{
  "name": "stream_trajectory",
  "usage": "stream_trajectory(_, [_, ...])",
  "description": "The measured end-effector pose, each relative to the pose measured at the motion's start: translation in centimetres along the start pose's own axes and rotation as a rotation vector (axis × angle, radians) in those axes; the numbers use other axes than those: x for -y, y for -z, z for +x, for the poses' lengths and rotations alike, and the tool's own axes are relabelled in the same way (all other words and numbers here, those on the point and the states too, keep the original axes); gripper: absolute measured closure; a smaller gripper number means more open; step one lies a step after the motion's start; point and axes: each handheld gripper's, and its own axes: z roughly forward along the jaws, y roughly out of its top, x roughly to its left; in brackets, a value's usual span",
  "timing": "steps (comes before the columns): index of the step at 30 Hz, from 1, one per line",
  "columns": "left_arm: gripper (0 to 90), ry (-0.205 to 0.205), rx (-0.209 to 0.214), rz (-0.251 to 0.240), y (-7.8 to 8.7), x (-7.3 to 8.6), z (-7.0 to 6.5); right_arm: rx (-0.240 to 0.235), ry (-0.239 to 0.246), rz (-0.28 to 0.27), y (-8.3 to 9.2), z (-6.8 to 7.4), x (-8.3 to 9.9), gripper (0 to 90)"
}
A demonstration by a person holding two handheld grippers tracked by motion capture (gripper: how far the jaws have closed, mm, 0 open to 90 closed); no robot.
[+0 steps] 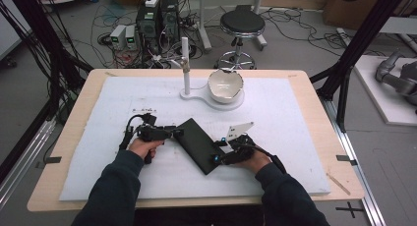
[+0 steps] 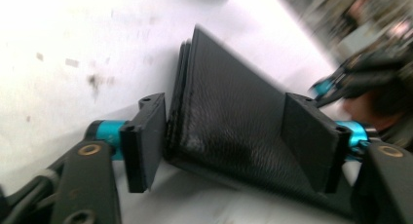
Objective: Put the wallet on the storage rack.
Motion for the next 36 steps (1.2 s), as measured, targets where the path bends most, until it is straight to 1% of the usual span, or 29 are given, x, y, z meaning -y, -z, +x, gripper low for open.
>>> stream_trajectory(2, [44.8, 0.01, 0.042, -0.036, 0.4, -0.2, 0.0, -0.002, 0.005, 0.0, 0.0, 0.0, 0.0, 46.0])
stream_trajectory(3, [46.3, 0.01, 0.053, -0.043, 0.5, -0.3, 0.0, -0.003, 0.007, 0.0, 0.1, -0.1, 0.0, 45.8])
stream_trajectory(5, [46.1, 0.004, 0.048, -0.043, 0.5, -0.3, -0.1, -0.001, 0.01, -0.002, 0.1, 0.0, 0.0, 45.6])
stream_trajectory(6, [45.6, 0.013, 0.05, -0.046, 0.4, -0.3, -0.2, -0.001, 0.008, 0.002, 0.1, 0.0, 0.0, 45.5])
stream_trajectory(7, [44.0, 0.025, 0.057, -0.049, 0.4, -0.3, -0.2, 0.002, 0.017, -0.002, 0.1, 0.0, 0.0, 45.3])
stream_trajectory(9, [42.7, 0.051, 0.088, -0.074, 0.5, -0.3, -0.3, 0.006, 0.026, -0.002, 0.1, 0.0, 0.0, 44.5])
stream_trajectory(10, [42.8, 0.053, 0.102, -0.084, 0.6, -0.4, -0.3, 0.007, 0.032, -0.004, 0.1, 0.0, 0.0, 44.2])
stream_trajectory(11, [43.3, 0.048, 0.105, -0.085, 0.6, -0.5, -0.5, 0.009, 0.037, -0.005, 0.1, 0.0, 0.0, 43.9])
stream_trajectory(12, [43.6, 0.047, 0.104, -0.074, 0.6, -0.5, -0.6, 0.008, 0.039, -0.005, 0.2, -0.1, 0.0, 43.8])
stream_trajectory(13, [44.5, 0.063, 0.126, -0.055, 0.5, -0.5, -0.5, 0.01, 0.038, -0.007, 0.1, -0.1, 0.0, 43.7])
stream_trajectory(14, [49.8, 0.093, 0.194, -0.021, 0.1, -0.4, -0.5, 0.012, 0.046, -0.008, 0.1, -0.1, 0.0, 43.1])
stream_trajectory(15, [56.8, 0.087, 0.227, -0.001, -0.3, -0.2, -0.7, 0.014, 0.052, -0.013, 0.2, -0.1, 0.0, 42.7])
stream_trajectory(16, [58.3, 0.044, 0.229, 0.023, -0.9, 0.0, -1.4, 0.014, 0.052, -0.016, 0.3, -0.1, 0.0, 42.5])
stream_trajectory(17, [57.7, -0.014, 0.192, 0.049, -1.7, 0.1, -2.3, 0.015, 0.053, -0.02, 0.3, 0.0, 0.0, 42.5])
stream_trajectory(18, [55.3, -0.046, 0.169, 0.065, -2.1, 0.2, -2.6, 0.016, 0.05, -0.018, 0.3, 0.0, 0.0, 42.5])
stream_trajectory(19, [54.4, -0.08, 0.136, 0.082, -2.5, 0.1, -3.0, 0.019, 0.052, -0.019, 0.3, 0.0, 0.0, 42.5])
stream_trajectory(20, [53.3, -0.094, 0.115, 0.091, -2.7, 0.0, -3.1, 0.021, 0.054, -0.018, 0.3, 0.0, 0.0, 42.5])
stream_trajectory(21, [53.1, -0.092, 0.114, 0.089, -2.8, -0.1, -3.0, 0.026, 0.052, -0.014, 0.3, 0.0, 0.0, 42.5])
stream_trajectory(23, [53.6, -0.101, 0.104, 0.09, -2.9, -0.3, -3.2, 0.033, 0.062, -0.016, 0.4, 0.0, 0.0, 42.6])
stream_trajectory(24, [54.4, -0.107, 0.103, 0.088, -2.9, -0.4, -3.2, 0.033, 0.058, -0.016, 0.4, 0.0, 0.0, 42.7])
stream_trajectory(25, [55.9, -0.105, 0.111, 0.084, -2.9, -0.5, -3.3, 0.035, 0.059, -0.017, 0.5, -0.1, 0.0, 43.6])
stream_trajectory(28, [61.3, -0.089, 0.143, 0.058, -2.9, -0.8, -3.3, 0.041, 0.042, -0.032, 1.0, -0.4, 0.0, 46.2])
stream_trajectory(30, [64.2, -0.088, 0.159, 0.042, -2.9, -1.0, -3.6, 0.057, 0.018, -0.058, 1.3, -0.6, 0.0, 43.8])
stream_trajectory(31, [65.1, -0.101, 0.168, 0.038, -2.9, -1.1, -3.7, 0.059, 0.004, -0.061, 1.5, -0.8, 0.0, 42.4])
stream_trajectory(32, [66.0, -0.105, 0.177, 0.03, -2.9, -1.3, -4.0, 0.067, -0.009, -0.07, 1.6, -0.9, 0.1, 40.9])
stream_trajectory(34, [67.8, -0.14, 0.19, 0.018, -2.9, -1.7, -4.6, 0.08, -0.035, -0.091, 2.0, -1.3, 0.1, 38.6])
stream_trajectory(36, [69.0, -0.183, 0.189, 0.003, -2.8, -2.2, -5.2, 0.098, -0.061, -0.116, 2.5, -1.6, 0.1, 37.7])
